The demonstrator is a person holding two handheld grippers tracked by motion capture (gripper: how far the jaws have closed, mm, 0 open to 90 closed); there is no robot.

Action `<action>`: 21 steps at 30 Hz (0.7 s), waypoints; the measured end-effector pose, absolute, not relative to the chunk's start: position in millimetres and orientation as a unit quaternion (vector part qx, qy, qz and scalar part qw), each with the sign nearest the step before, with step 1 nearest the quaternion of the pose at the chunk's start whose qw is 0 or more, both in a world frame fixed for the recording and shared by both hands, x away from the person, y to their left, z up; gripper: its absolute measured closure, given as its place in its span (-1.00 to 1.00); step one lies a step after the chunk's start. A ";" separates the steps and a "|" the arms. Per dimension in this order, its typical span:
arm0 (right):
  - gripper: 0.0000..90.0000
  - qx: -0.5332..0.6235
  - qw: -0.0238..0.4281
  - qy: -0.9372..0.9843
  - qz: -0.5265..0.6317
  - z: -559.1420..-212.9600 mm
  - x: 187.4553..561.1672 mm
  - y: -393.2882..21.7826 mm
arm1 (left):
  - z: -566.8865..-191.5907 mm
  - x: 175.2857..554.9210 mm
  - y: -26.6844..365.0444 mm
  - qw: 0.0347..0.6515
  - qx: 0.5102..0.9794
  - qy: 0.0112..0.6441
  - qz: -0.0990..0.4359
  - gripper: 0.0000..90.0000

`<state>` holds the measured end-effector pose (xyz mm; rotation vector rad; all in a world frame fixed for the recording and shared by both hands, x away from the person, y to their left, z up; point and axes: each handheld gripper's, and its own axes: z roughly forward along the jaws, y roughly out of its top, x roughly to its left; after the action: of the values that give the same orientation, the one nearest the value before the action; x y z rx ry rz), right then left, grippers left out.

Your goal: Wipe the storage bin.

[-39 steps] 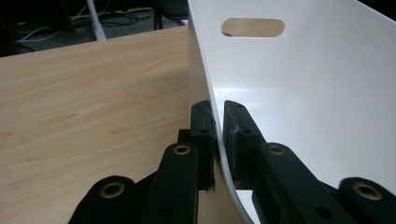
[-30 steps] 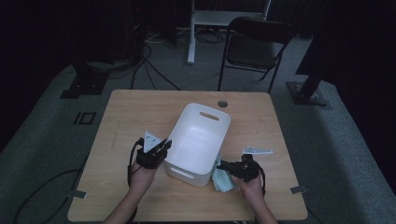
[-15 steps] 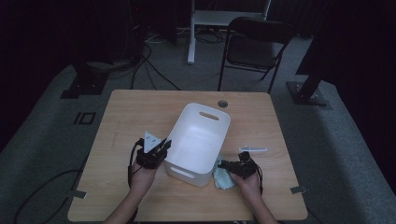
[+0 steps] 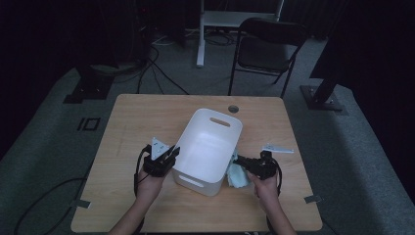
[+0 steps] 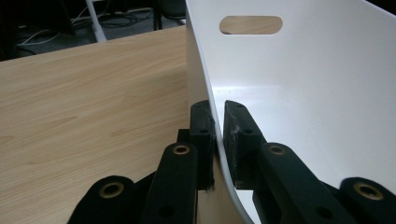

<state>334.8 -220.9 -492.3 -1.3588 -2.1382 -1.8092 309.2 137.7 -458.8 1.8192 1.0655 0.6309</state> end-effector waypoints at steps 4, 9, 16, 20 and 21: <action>0.88 -0.443 0.004 -0.691 -0.571 -496.4 338.7 -219.8 | -458.4 310.6 137.8 0.454 0.742 0.425 0.251 0.83; 0.88 -0.462 0.006 -0.698 -0.547 -510.7 345.4 -219.5 | -458.5 310.4 137.6 0.454 0.742 0.425 0.252 0.83; 0.88 -0.486 0.016 -0.706 -0.515 -532.3 356.2 -219.4 | -458.5 310.2 137.4 0.453 0.741 0.427 0.253 0.83; 0.88 -0.501 0.030 -0.710 -0.494 -546.0 361.3 -218.1 | -458.7 309.1 136.5 0.452 0.734 0.436 0.258 0.83; 0.88 -0.504 0.033 -0.710 -0.491 -549.1 362.6 -217.8 | -459.0 309.0 136.7 0.454 0.731 0.440 0.257 0.82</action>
<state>362.6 -217.8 -549.1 -1.5509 -2.1847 -1.5117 309.0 136.7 -459.0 1.8050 1.0859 0.6343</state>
